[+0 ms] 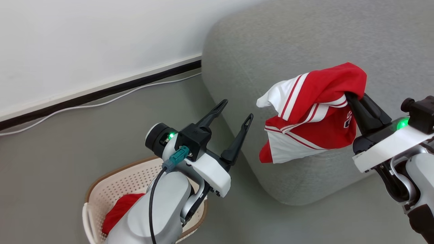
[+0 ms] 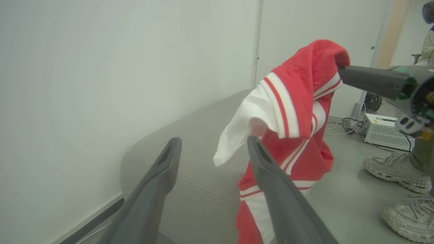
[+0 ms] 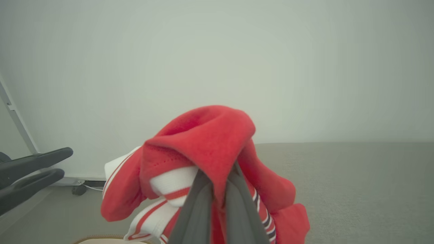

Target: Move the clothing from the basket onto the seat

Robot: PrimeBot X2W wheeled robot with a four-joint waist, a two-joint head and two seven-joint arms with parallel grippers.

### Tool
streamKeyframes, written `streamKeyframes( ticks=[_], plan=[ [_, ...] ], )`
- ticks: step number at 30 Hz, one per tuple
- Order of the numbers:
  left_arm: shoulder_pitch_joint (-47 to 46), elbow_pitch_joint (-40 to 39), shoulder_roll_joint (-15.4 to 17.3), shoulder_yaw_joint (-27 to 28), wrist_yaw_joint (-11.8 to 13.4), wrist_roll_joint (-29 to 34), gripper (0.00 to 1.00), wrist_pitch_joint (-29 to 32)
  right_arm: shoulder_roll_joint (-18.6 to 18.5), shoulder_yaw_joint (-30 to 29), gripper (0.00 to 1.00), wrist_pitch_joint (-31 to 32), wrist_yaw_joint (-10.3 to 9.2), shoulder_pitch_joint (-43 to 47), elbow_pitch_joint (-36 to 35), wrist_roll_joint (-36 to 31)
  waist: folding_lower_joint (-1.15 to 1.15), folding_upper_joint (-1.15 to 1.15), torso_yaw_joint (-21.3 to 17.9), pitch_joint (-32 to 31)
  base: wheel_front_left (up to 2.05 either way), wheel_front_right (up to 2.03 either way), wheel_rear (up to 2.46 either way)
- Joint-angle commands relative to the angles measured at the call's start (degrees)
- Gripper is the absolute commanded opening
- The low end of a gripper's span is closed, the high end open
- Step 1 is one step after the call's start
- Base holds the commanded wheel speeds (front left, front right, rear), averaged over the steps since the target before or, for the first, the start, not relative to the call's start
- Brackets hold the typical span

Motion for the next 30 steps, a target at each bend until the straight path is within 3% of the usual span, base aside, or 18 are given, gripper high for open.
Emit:
streamKeyframes(
  ticks=[1, 9, 21, 30],
  plan=[
    [-0.3, -1.8, 0.4, 2.3, -0.3, 0.6, 1.0, -0.3, -0.5, -0.7, 0.0, -0.3, 0.41, 1.3, -1.7, -0.4, 0.0, 0.0, -2.4, -0.4, 0.0, 0.0, 0.0],
    [1.1, -2.5, 0.4, 3.0, -0.9, 1.1, 1.0, -0.3, 0.1, -3.3, 0.0, -0.3, 0.41, 3.0, -2.7, -0.9, 0.0, 0.0, -6.6, -0.4, 0.0, 0.0, 0.0],
    [0.1, -2.3, 0.4, -0.2, -0.7, -0.1, 1.0, -0.3, -0.3, -12.1, 0.0, -0.3, 0.41, 5.2, -4.6, -2.6, 0.0, 0.0, -7.4, 2.1, 0.0, 0.0, 0.0],
    [-1.9, -2.2, 0.3, -3.0, 0.2, 0.3, 1.0, -0.3, 0.5, -20.4, 0.0, -0.3, 0.41, 0.6, -3.6, -7.5, 0.0, 0.0, -6.6, 6.9, 0.0, 0.0, 0.0]
  ],
)
